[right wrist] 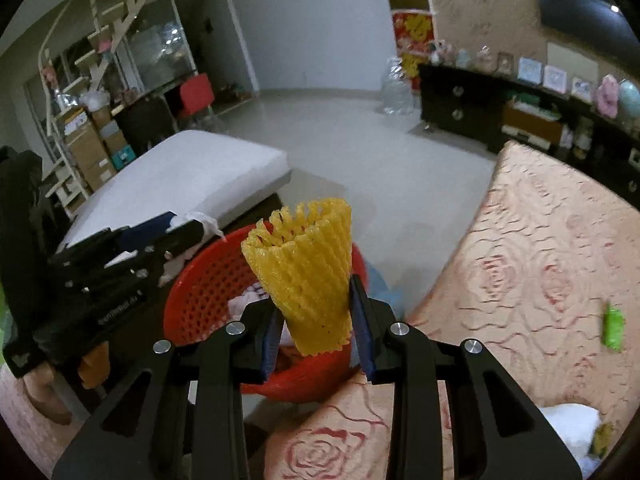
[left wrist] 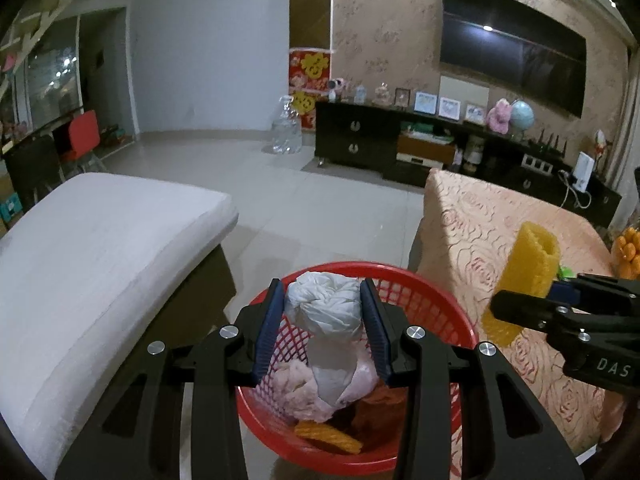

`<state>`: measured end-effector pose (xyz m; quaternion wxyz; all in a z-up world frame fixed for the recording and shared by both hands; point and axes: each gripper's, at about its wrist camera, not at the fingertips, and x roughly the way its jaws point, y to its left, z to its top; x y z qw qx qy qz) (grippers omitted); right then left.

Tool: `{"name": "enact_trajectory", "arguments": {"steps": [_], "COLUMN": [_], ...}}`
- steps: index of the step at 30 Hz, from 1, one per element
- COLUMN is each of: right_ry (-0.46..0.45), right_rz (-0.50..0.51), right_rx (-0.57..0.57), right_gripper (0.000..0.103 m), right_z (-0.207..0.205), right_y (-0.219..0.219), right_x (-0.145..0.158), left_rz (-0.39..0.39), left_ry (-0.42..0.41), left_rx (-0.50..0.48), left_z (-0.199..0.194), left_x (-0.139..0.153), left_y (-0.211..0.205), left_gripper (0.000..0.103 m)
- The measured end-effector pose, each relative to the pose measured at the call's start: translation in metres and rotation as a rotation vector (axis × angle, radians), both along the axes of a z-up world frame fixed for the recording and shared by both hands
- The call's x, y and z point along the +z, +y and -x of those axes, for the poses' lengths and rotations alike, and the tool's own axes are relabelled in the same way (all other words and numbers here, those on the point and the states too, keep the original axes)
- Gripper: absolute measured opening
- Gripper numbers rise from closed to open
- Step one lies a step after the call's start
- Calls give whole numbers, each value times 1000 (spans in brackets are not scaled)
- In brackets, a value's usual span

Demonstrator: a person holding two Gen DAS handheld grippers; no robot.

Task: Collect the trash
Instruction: 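Carry the tissue and yellow foam net in both grippers over the wastebasket, then open both grippers to drop the tissue and foam net into the wastebasket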

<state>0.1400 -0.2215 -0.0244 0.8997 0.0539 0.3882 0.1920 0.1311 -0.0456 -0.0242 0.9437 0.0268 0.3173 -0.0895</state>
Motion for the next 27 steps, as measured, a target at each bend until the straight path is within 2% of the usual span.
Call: {"name": "enact_trajectory", "arguments": {"steps": [9, 11, 14, 16, 25, 27], "right_ry": [65, 78, 78, 74, 71, 63], "right_rz": [23, 26, 32, 28, 6, 1], "right_rx": [44, 47, 39, 27, -19, -34], "right_gripper": [33, 37, 52, 61, 66, 66], "right_z": [-10, -12, -9, -8, -2, 1], "right_y": [30, 30, 30, 27, 8, 1], "right_x": [-25, -30, -31, -30, -27, -24], "left_rz": [38, 56, 91, 105, 123, 127], "left_ry": [67, 87, 114, 125, 103, 96], "left_rx": [18, 18, 9, 6, 2, 3], "left_z": [-6, -6, -10, -10, -7, -6], "left_x": [-10, -12, -14, -15, -10, -9], "left_y": [18, 21, 23, 25, 20, 20], "left_gripper": [38, 38, 39, 42, 68, 69]}}
